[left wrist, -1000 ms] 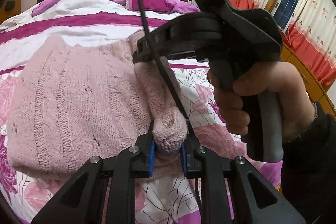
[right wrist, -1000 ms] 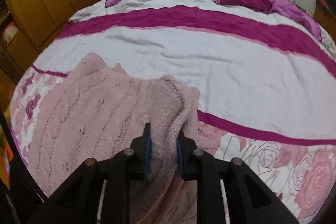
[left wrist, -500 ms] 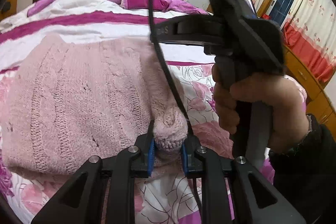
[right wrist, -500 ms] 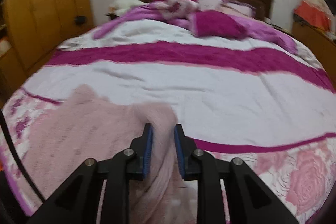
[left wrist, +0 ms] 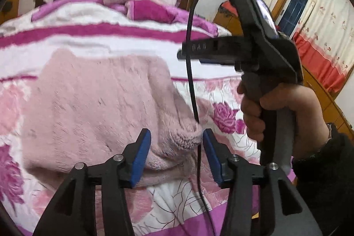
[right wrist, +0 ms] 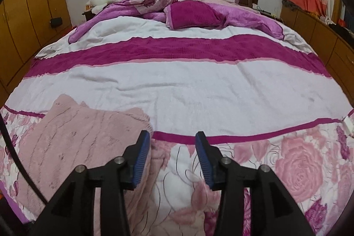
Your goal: Fold small clothes
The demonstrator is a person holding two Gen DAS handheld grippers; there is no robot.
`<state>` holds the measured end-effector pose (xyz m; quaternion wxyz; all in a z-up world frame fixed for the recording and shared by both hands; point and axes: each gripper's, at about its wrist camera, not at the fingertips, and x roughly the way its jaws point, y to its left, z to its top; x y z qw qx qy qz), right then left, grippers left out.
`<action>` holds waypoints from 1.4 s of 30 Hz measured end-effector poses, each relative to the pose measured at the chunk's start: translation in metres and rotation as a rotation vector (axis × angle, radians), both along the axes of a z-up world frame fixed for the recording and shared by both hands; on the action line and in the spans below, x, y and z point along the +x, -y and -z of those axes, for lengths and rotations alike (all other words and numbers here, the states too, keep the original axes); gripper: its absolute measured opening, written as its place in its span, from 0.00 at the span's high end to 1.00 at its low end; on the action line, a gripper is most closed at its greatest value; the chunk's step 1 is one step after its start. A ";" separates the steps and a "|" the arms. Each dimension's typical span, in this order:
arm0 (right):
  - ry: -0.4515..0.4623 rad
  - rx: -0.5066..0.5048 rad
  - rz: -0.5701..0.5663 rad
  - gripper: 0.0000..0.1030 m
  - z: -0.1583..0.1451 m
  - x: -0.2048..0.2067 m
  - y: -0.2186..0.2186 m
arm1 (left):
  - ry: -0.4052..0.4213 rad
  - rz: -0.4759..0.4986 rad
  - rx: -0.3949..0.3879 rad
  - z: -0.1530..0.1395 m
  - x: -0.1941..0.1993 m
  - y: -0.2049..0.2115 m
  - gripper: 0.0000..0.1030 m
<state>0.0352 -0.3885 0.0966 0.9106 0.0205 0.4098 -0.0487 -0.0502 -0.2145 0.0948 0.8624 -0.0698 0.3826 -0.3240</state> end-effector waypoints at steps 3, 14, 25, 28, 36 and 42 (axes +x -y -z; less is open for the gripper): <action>-0.002 -0.005 0.002 0.46 -0.010 -0.010 -0.005 | 0.026 -0.007 -0.027 -0.014 -0.006 -0.010 0.74; -0.039 0.031 0.005 0.36 -0.025 -0.037 -0.025 | 0.019 -0.074 -0.092 -0.037 -0.007 -0.056 0.64; -0.061 0.123 0.001 0.31 -0.022 -0.047 -0.037 | -0.029 -0.225 0.020 -0.037 0.003 -0.102 0.64; -0.065 0.147 0.010 0.31 -0.017 -0.051 -0.037 | -0.040 -0.264 0.067 -0.035 0.004 -0.113 0.64; -0.053 0.214 0.081 0.22 0.011 -0.038 -0.032 | -0.078 -0.274 0.103 -0.017 0.037 -0.138 0.64; -0.122 0.360 0.190 0.10 0.059 -0.021 0.000 | -0.302 -0.134 -0.062 0.018 0.093 -0.151 0.59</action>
